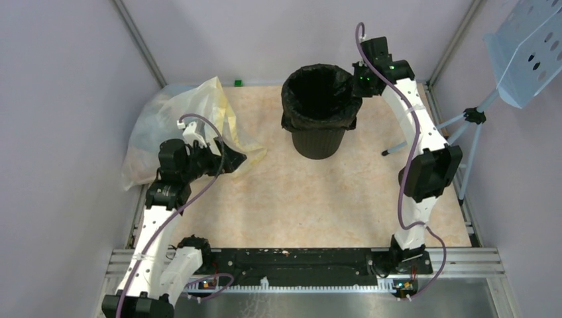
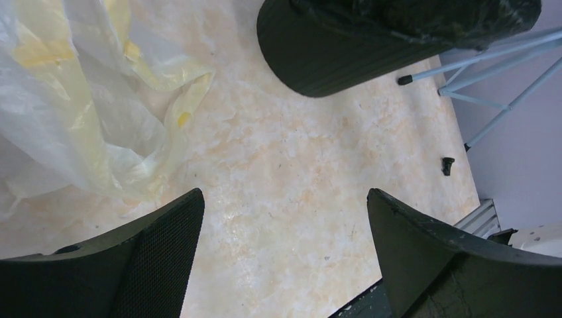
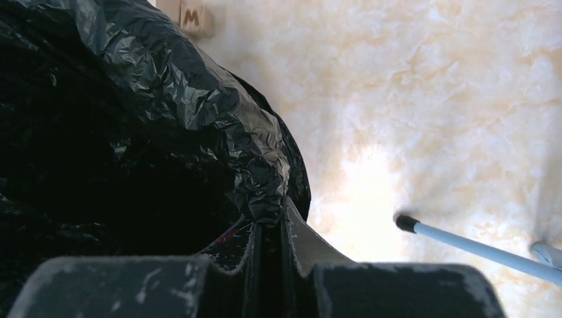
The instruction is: Put the trash bags into the trash bin
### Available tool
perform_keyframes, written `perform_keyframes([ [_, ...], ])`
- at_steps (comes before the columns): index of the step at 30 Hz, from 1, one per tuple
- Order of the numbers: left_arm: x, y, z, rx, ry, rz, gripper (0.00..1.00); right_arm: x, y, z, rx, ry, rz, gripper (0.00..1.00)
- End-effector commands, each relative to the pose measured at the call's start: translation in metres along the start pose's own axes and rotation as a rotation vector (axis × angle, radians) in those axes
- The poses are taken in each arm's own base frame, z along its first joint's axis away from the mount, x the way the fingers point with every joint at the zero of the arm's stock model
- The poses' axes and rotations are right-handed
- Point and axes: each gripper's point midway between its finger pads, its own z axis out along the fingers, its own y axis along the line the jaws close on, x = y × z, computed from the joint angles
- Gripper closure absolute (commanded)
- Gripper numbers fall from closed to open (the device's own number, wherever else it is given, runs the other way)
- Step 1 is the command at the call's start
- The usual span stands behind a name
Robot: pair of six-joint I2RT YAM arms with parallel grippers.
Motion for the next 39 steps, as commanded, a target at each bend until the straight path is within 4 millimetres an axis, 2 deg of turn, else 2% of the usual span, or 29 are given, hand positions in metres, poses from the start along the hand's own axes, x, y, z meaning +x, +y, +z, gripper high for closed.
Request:
perform_keyframes([
  [1, -0.005, -0.004, 0.013, 0.069, -0.022, 0.003, 0.03, -0.058, 0.010, 0.004, -0.040, -0.204, 0.094, 0.86],
  [2, -0.003, -0.006, 0.016, 0.090, -0.015, 0.009, 0.03, -0.062, 0.014, 0.005, -0.062, -0.211, 0.090, 0.68],
  [3, -0.002, -0.006, 0.017, 0.104, -0.014, 0.015, 0.03, -0.065, 0.018, 0.003, -0.079, -0.213, 0.082, 0.53],
  [6, 0.001, -0.006, 0.020, 0.119, -0.010, 0.034, 0.01, -0.073, 0.015, -0.012, -0.066, -0.234, 0.067, 0.39],
  [9, 0.003, -0.004, 0.022, 0.126, -0.012, 0.050, 0.01, -0.082, 0.008, -0.039, -0.050, -0.301, 0.052, 0.28],
  [13, 0.007, -0.005, 0.023, 0.145, -0.021, 0.063, 0.01, -0.089, -0.001, -0.089, -0.051, -0.418, 0.039, 0.24],
  [17, 0.017, -0.009, 0.025, 0.172, -0.009, 0.057, 0.01, -0.077, -0.010, -0.129, -0.073, -0.543, 0.040, 0.24],
  [19, 0.024, -0.011, 0.026, 0.179, 0.004, 0.061, 0.01, -0.062, -0.016, -0.147, -0.084, -0.614, 0.039, 0.24],
  [22, 0.037, -0.013, 0.029, 0.171, 0.016, 0.092, 0.01, -0.028, -0.026, -0.167, -0.099, -0.687, 0.044, 0.24],
  [25, 0.045, -0.011, 0.031, 0.140, 0.002, 0.153, 0.01, 0.013, -0.036, -0.164, -0.099, -0.695, 0.061, 0.24],
  [28, 0.042, -0.004, 0.032, 0.090, -0.069, 0.239, 0.01, 0.062, -0.048, -0.141, -0.085, -0.673, 0.065, 0.24],
  [31, 0.037, -0.002, 0.033, 0.075, -0.170, 0.295, 0.01, 0.100, -0.055, -0.120, -0.081, -0.685, 0.057, 0.24],
  [33, 0.041, 0.000, 0.038, 0.079, -0.191, 0.330, 0.01, 0.124, -0.057, -0.104, -0.093, -0.701, 0.043, 0.25],
  [36, 0.044, 0.010, 0.047, 0.054, -0.189, 0.387, 0.01, 0.147, -0.067, -0.089, -0.078, -0.772, 0.058, 0.25],
  [39, 0.034, 0.020, 0.051, -0.003, -0.226, 0.441, 0.01, 0.166, -0.080, -0.073, -0.026, -0.815, 0.049, 0.25],
])
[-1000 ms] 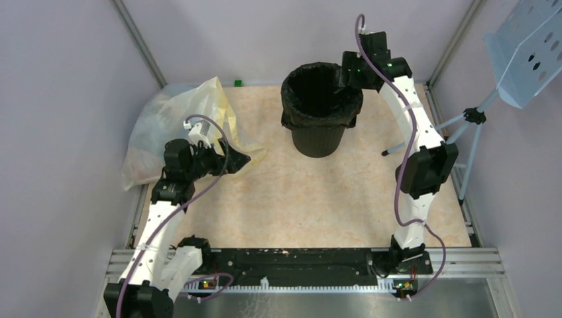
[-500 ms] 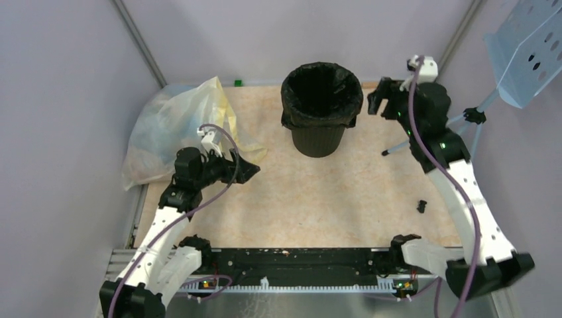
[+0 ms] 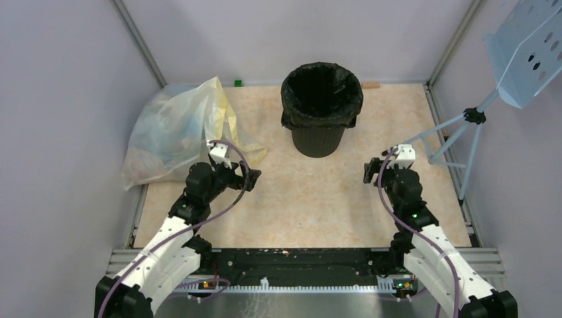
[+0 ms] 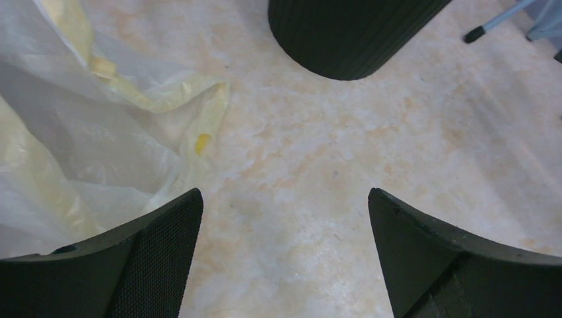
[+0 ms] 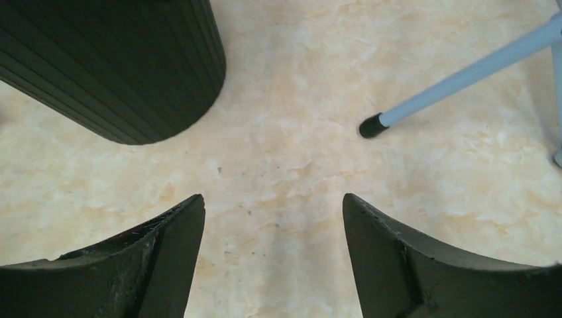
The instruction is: Put the trash bags into the trash bin
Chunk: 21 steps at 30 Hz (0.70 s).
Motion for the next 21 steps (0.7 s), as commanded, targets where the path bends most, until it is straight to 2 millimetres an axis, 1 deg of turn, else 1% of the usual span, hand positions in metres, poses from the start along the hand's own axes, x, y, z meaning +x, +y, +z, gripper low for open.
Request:
perform_keyframes([
  [1, -0.032, 0.020, 0.008, -0.088, -0.149, 0.155, 0.01, -0.034, -0.006, 0.002, 0.021, -0.265, 0.001, 0.25],
  [4, -0.029, 0.030, 0.010, -0.121, -0.159, 0.247, 0.01, -0.020, -0.012, 0.013, 0.052, -0.253, 0.015, 0.24],
  [5, -0.029, 0.041, 0.009, -0.181, -0.162, 0.236, 0.01, -0.017, -0.014, 0.017, 0.067, -0.242, 0.011, 0.23],
  [8, -0.027, 0.059, 0.007, -0.272, -0.177, 0.244, 0.01, -0.017, -0.018, 0.028, 0.084, -0.231, -0.077, 0.21],
  [9, -0.028, 0.064, 0.006, -0.297, -0.196, 0.253, 0.01, -0.015, -0.023, 0.030, 0.104, -0.237, -0.094, 0.21],
  [11, -0.026, 0.075, 0.002, -0.351, -0.218, 0.272, 0.01, -0.008, -0.031, 0.034, 0.110, -0.252, -0.071, 0.20],
  [14, -0.022, 0.093, -0.002, -0.433, -0.237, 0.303, 0.01, -0.003, -0.049, 0.041, 0.146, -0.284, -0.028, 0.22],
  [15, -0.021, 0.097, -0.002, -0.450, -0.242, 0.309, 0.01, -0.001, -0.054, 0.045, 0.163, -0.280, -0.041, 0.22],
  [17, -0.018, 0.105, -0.002, -0.475, -0.252, 0.320, 0.01, -0.001, -0.064, 0.054, 0.215, -0.261, -0.065, 0.23],
  [19, -0.013, 0.116, -0.002, -0.504, -0.250, 0.315, 0.01, -0.006, -0.069, 0.057, 0.218, -0.279, -0.095, 0.25],
  [21, -0.008, 0.126, -0.001, -0.526, -0.239, 0.304, 0.01, -0.002, -0.084, 0.060, 0.242, -0.297, -0.070, 0.28],
])
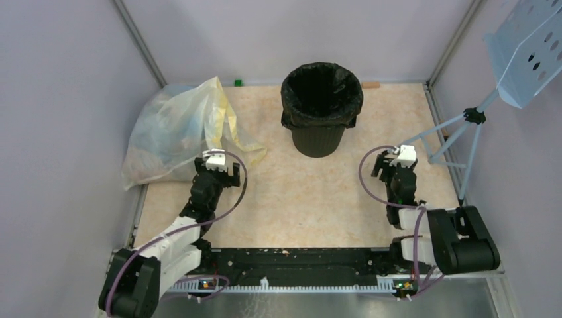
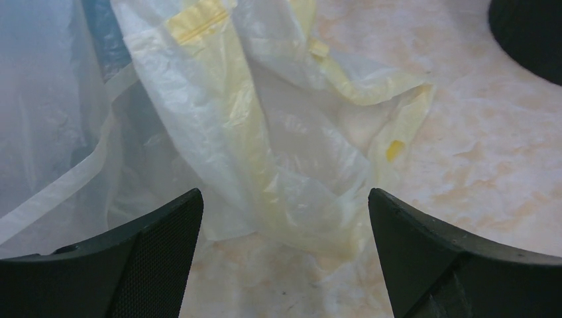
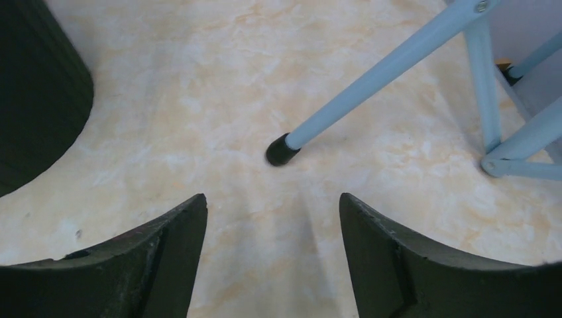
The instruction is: Put the trash bags into the trash bin
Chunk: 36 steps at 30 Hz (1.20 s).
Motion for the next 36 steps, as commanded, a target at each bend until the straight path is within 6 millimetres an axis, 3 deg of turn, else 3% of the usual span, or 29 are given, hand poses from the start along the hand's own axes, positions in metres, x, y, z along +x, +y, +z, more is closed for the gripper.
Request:
perform_keyframes([
  [1, -0.010, 0.024, 0.009, -0.089, -0.086, -0.003, 0.01, -0.043, -0.017, 0.018, 0.015, -0.199, 0.065, 0.32],
  [3, -0.002, 0.029, 0.013, -0.091, -0.079, -0.014, 0.01, -0.042, -0.021, 0.018, 0.030, -0.242, 0.098, 0.35],
  [4, 0.001, 0.028, 0.014, -0.084, -0.079, -0.015, 0.01, -0.038, -0.018, 0.019, 0.014, -0.215, 0.087, 0.28],
  [5, 0.005, 0.030, 0.015, -0.084, -0.077, -0.013, 0.01, -0.032, -0.016, 0.024, 0.006, -0.165, 0.080, 0.13],
  [6, 0.005, 0.034, 0.017, -0.094, -0.083, -0.005, 0.01, -0.032, -0.014, 0.030, 0.002, -0.153, 0.075, 0.11],
  [15, -0.001, 0.031, 0.048, -0.014, -0.085, 0.072, 0.02, -0.030, 0.000, 0.037, -0.082, -0.122, 0.014, 0.09],
  [18, 0.002, 0.019, 0.055, 0.069, -0.114, 0.109, 0.02, -0.031, 0.003, 0.037, -0.096, -0.126, 0.011, 0.09],
  [22, 0.006, 0.037, 0.061, -0.031, -0.177, 0.081, 0.01, -0.032, 0.003, 0.037, -0.096, -0.128, 0.010, 0.09],
  [25, 0.018, 0.037, 0.070, -0.021, -0.073, 0.054, 0.01, -0.031, 0.003, 0.037, -0.098, -0.127, 0.009, 0.09],
  [36, 0.018, 0.048, 0.075, -0.067, -0.065, 0.026, 0.01, -0.032, 0.003, 0.037, -0.097, -0.129, 0.010, 0.08],
])
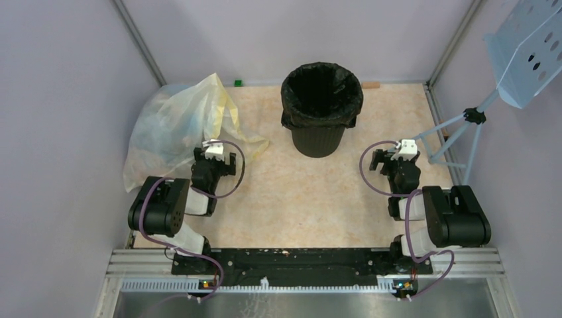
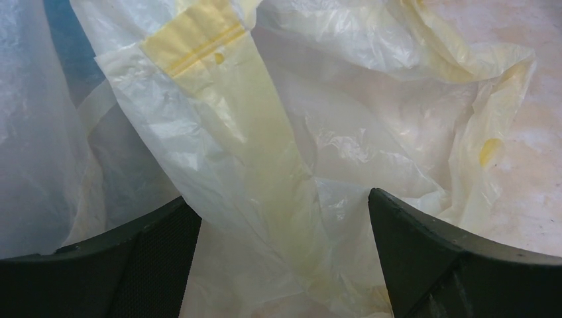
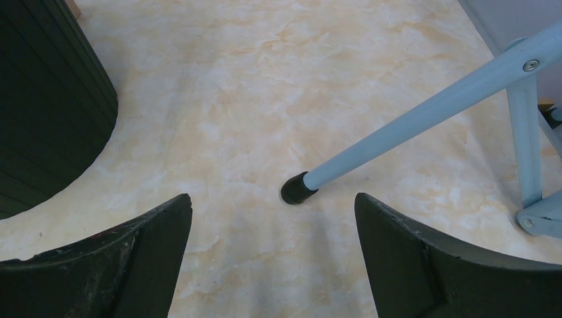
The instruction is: Put the trash bags into the trash bin
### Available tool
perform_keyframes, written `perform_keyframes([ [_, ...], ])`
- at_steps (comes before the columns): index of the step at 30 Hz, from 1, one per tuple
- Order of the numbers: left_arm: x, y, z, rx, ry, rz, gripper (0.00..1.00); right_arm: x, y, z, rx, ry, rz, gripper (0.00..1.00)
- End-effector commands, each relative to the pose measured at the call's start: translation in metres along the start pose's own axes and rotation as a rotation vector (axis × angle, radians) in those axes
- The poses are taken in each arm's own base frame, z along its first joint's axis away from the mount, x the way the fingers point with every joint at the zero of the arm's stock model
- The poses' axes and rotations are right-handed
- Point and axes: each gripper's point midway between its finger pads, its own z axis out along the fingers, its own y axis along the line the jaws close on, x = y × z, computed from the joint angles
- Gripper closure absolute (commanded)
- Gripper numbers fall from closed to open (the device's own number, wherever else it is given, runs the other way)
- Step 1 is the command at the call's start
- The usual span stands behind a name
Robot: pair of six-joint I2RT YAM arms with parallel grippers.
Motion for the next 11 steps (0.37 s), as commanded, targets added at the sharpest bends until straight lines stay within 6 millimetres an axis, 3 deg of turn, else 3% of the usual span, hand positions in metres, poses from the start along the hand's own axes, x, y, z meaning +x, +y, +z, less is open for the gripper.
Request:
perform_keyframes([
  [1, -0.0190, 0.0057, 0.0048, -0.023, -0.057, -0.018, 0.01, -0.0191, 0.0020, 0.0081, -0.014, -0.061, -0.002, 0.08],
  [11, -0.0188, 0.0058, 0.0049, -0.020, -0.056, -0.021, 0.01, -0.0191, 0.0019, 0.0080, -0.013, -0.061, -0.003, 0.08],
])
